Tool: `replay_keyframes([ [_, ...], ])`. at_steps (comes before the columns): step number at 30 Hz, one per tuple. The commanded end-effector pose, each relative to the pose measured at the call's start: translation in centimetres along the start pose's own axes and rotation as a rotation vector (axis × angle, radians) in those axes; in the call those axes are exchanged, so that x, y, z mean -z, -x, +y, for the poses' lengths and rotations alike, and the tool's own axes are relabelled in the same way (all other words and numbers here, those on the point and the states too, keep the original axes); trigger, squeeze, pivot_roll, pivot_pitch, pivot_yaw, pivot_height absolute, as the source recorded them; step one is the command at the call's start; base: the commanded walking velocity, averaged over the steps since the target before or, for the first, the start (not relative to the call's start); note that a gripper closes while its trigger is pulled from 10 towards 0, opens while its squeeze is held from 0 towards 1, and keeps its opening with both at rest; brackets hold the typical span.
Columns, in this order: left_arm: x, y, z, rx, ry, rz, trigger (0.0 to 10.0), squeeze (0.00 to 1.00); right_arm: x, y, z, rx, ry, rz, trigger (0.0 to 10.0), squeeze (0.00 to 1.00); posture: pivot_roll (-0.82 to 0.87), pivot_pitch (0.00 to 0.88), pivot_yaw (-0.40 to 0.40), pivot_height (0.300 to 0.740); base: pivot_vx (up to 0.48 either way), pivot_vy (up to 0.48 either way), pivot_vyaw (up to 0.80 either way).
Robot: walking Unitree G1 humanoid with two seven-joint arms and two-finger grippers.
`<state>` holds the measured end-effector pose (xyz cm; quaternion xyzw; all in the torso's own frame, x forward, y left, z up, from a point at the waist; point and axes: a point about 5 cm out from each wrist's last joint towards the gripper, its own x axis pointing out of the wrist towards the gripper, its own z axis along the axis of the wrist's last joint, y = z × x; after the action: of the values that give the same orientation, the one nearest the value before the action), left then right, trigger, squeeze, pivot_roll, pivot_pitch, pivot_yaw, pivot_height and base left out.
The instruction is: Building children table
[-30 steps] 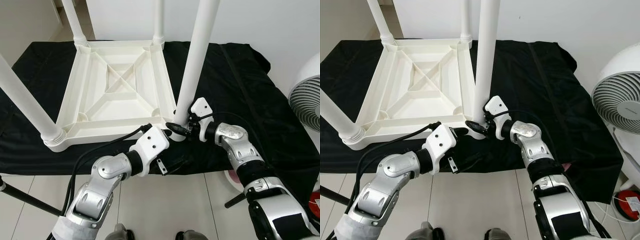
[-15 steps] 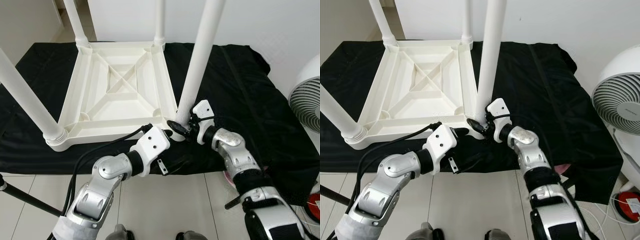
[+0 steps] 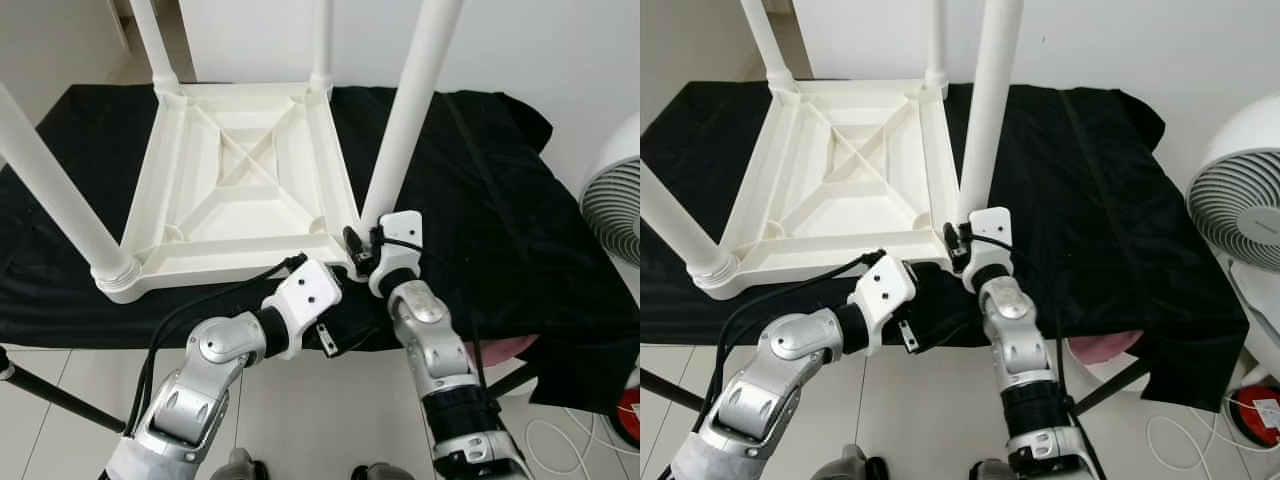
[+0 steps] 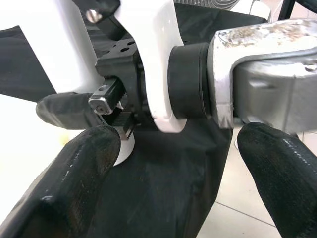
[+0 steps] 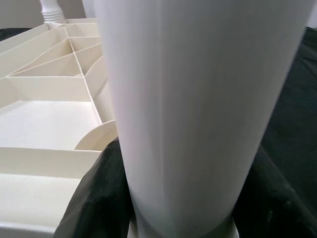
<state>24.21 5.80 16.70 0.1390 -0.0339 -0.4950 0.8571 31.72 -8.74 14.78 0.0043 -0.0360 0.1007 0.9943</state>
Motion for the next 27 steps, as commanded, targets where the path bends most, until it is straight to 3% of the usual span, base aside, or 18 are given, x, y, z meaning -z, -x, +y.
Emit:
replay_keyframes([
  [1,-0.1,0.0,0.0,-0.036,0.006,-0.006,10.0,0.0,0.7,0.5,0.4,0.012,-0.021,0.047,10.0,0.0,-0.08,0.065,0.009,0.74,0.0,0.0,0.0],
  [6,-0.1,0.0,0.0,-0.036,0.007,-0.006,10.0,0.0,0.4,0.5,-0.3,0.029,-0.03,0.047,10.0,0.0,-0.08,0.069,0.01,0.74,0.0,0.0,0.0],
  [7,-0.1,0.0,0.0,-0.036,0.006,-0.006,10.0,0.0,0.2,0.5,-0.5,0.038,-0.032,0.043,10.0,1.0,-0.08,0.069,0.01,0.74,0.0,0.0,0.0],
  [15,-0.1,0.0,0.1,-0.043,0.005,-0.008,10.0,0.0,-0.9,0.5,-1.4,-0.005,-0.041,0.004,10.0,1.0,-0.09,0.073,0.012,0.74,0.0,0.0,0.0],
  [17,-0.1,0.0,0.2,-0.043,0.005,-0.007,10.0,0.0,-1.0,0.4,-1.8,-0.054,-0.032,0.0,10.0,0.95,-0.09,0.073,0.015,0.74,0.0,0.0,0.0],
  [18,-0.1,0.0,0.2,-0.044,0.004,-0.007,10.0,0.0,-1.1,0.4,-2.2,-0.118,-0.018,-0.004,10.0,0.0,-0.09,0.075,0.015,0.74,0.0,0.0,0.0],
  [22,-0.2,0.0,0.4,-0.047,-0.005,-0.007,10.0,0.0,-1.3,0.2,-3.5,-0.417,0.101,0.018,10.0,0.0,-0.09,0.071,0.017,0.74,0.0,0.0,0.0],
  [25,-0.2,0.0,0.5,-0.048,-0.005,-0.007,10.0,0.0,-1.2,0.1,-3.7,-0.453,0.107,0.025,10.0,0.0,-0.09,0.071,0.017,0.74,0.0,0.0,0.0],
  [27,-0.2,0.0,0.6,-0.048,-0.006,-0.008,10.0,0.0,-1.3,-0.4,-4.2,-0.504,0.16,0.033,10.0,0.0,-0.09,0.068,0.022,0.74,0.0,0.0,0.0],
])
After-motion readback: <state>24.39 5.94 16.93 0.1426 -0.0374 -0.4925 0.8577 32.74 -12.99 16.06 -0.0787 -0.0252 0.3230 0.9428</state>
